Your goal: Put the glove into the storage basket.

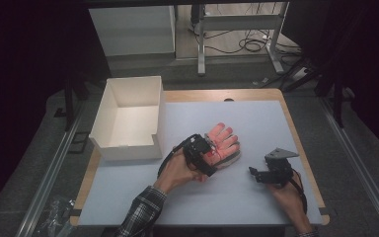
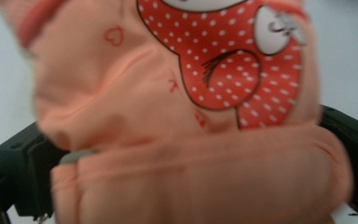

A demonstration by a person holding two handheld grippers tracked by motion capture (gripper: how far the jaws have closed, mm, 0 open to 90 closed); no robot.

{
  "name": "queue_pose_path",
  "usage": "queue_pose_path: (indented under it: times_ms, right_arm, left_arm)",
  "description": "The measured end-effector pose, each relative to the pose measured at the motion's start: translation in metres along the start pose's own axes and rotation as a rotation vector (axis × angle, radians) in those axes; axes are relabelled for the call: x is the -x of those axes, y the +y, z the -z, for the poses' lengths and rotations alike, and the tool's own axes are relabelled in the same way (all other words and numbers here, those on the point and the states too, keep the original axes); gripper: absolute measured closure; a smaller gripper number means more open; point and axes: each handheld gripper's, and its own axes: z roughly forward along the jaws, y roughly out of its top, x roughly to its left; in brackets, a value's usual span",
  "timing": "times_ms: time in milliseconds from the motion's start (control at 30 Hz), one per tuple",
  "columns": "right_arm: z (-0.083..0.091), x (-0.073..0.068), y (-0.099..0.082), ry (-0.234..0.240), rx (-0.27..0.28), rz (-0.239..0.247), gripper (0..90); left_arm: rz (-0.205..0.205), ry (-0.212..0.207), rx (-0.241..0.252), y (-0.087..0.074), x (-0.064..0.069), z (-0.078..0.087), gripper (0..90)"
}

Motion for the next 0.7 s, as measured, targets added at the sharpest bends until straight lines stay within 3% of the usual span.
queue_pose_path:
  times_ms: [233, 300, 367, 567, 700]
  right_arm:
    - [0.0, 0.0, 0.0, -0.001, 0.001, -0.001, 21.5]
    - [0.0, 0.0, 0.0, -0.001, 0.001, -0.002, 21.5]
    - [0.0, 0.0, 0.0, -0.002, 0.002, -0.001, 21.5]
    - [0.0, 0.0, 0.0, -0.001, 0.001, -0.001, 21.5]
    - [0.0, -0.001, 0.0, -0.002, 0.002, -0.001, 21.5]
  left_arm:
    - [-0.024, 0.048, -0.078, 0.0, 0.007, -0.016, 1.7]
    - [-0.015, 0.038, -0.093, -0.001, 0.007, -0.017, 4.1]
    - [-0.004, 0.011, -0.084, -0.002, 0.005, -0.015, 11.7]
    - [-0.015, -0.017, -0.075, -0.001, 0.005, -0.004, 36.3]
    - [-0.014, -0.016, -0.07, 0.0, 0.006, -0.001, 43.8]
